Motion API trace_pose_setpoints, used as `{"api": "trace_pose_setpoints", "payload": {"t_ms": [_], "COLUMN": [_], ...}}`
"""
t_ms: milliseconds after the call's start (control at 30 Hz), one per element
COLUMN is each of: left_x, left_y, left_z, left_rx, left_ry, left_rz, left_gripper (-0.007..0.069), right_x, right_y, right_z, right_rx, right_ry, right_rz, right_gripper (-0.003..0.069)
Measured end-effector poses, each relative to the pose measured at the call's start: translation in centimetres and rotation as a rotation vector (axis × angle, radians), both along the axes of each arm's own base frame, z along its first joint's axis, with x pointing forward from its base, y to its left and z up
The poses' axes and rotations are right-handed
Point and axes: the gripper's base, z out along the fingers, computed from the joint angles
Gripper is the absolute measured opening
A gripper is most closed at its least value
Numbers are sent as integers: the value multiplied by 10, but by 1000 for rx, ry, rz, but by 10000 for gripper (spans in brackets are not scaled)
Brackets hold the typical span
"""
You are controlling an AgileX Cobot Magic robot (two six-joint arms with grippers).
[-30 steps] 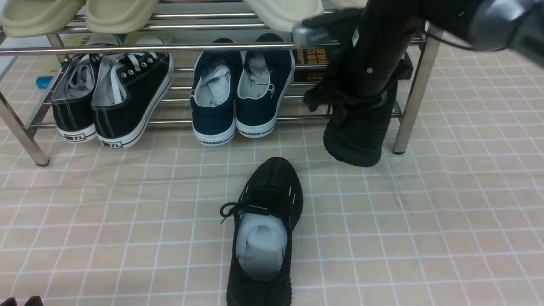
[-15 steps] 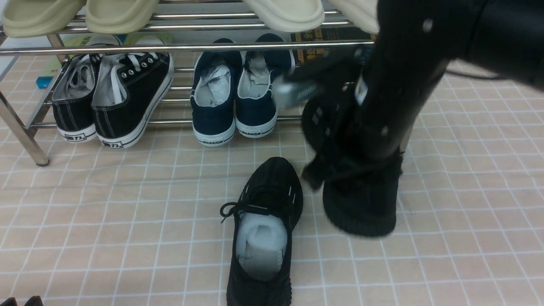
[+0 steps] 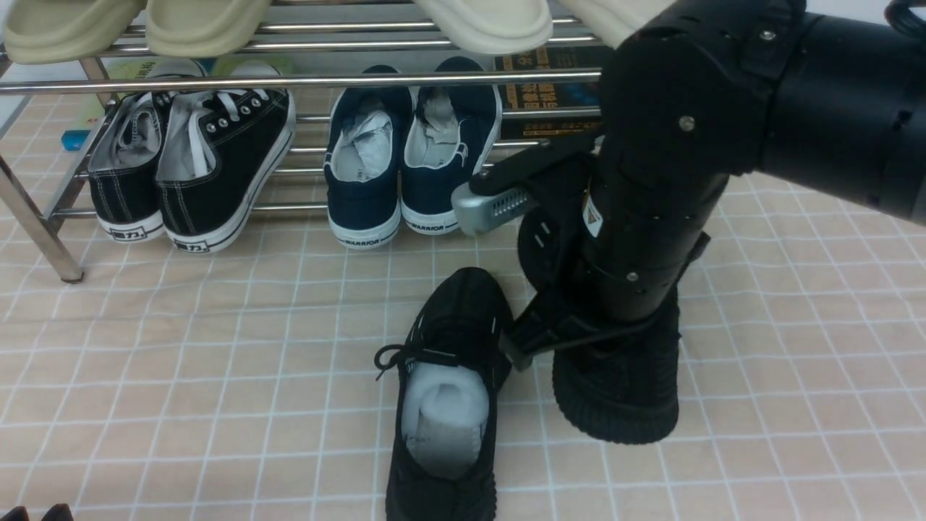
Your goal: Take the shoes off the shelf from the light coffee tablecloth by hand.
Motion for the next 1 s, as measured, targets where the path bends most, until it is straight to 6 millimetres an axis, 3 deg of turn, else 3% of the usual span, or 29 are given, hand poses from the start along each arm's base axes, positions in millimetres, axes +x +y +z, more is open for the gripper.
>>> {"api": "trace_pose_setpoints", "payload": {"t_ms": [300,767,1000], "left_x": [0,0,0], "left_y": [0,0,0], "left_z": [0,0,0], "left_rx": [0,0,0], "left_ry": [0,0,0], "left_rz": [0,0,0], "left_gripper": [239,239,239], "right_x": [-10,-8,-4], "right_y": [-9,0,5], "right_z": [-35,-39,-55], "right_rx": [-72,27,-2], "right_ry": [99,100,130], "right_rz": [-91,-110,-113], "right_gripper": [13,15,15]}}
